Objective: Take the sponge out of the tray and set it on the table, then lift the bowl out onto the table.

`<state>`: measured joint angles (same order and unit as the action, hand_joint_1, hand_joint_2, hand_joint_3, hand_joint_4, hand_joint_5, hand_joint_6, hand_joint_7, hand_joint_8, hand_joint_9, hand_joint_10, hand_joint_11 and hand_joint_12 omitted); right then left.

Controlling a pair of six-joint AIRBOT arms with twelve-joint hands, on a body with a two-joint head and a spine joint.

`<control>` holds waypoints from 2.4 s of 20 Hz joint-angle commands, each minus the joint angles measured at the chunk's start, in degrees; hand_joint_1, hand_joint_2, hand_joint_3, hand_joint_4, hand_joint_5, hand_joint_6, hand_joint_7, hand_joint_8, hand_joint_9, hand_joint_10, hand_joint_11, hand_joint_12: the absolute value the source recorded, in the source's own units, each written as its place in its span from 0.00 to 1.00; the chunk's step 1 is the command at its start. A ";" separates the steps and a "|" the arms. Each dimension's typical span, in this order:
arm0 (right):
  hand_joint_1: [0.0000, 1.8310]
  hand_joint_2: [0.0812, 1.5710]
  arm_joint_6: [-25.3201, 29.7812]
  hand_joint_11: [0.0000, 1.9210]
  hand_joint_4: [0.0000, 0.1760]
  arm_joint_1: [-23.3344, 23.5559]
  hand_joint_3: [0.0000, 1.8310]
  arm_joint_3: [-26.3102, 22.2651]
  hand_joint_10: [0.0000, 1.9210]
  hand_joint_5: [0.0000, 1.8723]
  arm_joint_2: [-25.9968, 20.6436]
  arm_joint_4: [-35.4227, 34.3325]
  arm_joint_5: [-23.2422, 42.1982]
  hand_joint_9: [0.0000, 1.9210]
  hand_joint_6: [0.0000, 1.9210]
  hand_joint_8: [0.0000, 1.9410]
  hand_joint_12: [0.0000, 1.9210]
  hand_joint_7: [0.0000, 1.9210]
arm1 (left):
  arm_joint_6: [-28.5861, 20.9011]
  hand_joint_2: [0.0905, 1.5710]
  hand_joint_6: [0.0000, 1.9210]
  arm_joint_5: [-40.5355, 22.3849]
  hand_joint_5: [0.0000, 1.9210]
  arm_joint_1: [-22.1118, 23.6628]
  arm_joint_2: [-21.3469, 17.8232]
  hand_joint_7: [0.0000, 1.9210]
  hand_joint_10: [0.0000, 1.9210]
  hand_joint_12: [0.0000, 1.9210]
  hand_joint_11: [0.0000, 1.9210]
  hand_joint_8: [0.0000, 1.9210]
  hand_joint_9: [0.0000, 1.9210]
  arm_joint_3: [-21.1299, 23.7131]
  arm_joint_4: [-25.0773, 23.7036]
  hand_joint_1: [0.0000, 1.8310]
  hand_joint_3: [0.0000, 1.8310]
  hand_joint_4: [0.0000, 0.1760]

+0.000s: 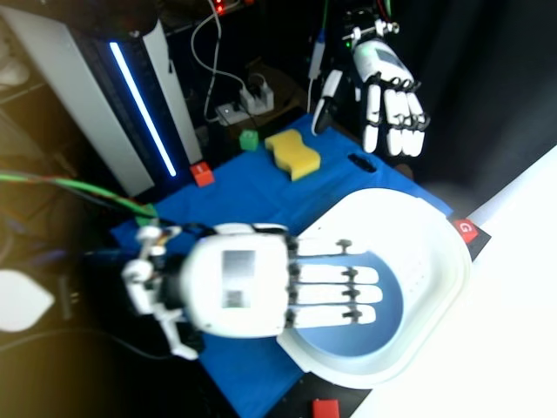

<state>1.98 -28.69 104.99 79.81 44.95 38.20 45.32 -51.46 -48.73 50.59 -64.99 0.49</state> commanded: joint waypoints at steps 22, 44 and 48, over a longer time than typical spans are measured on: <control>0.66 0.76 6.73 0.31 0.00 3.22 0.00 5.21 0.54 0.44 7.03 14.63 -7.21 0.41 0.48 0.63 0.84 0.40 | -4.11 0.54 0.00 -7.41 0.19 0.73 1.18 0.16 0.00 0.46 0.03 0.00 0.14 -1.12 -1.14 0.46 0.00 0.54; 0.58 0.79 6.67 0.58 0.00 7.55 0.00 -0.40 0.60 0.39 2.89 13.35 1.88 0.65 0.70 0.33 0.84 0.66 | -4.41 0.53 0.00 -7.56 0.21 0.57 1.55 0.17 0.00 0.37 0.00 0.00 0.14 -1.21 -1.14 0.43 0.00 0.38; 0.33 0.91 6.66 0.58 0.00 7.83 0.00 -1.12 0.69 0.59 1.74 13.34 2.44 0.64 0.06 0.35 0.90 0.69 | -4.41 0.53 0.00 -7.86 0.21 0.48 1.60 0.18 0.00 0.45 0.01 0.00 0.15 -1.23 -0.88 0.43 0.00 0.44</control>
<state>8.60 -22.06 103.77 81.71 61.95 37.28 41.15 -52.18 -48.80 52.05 -66.00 -1.69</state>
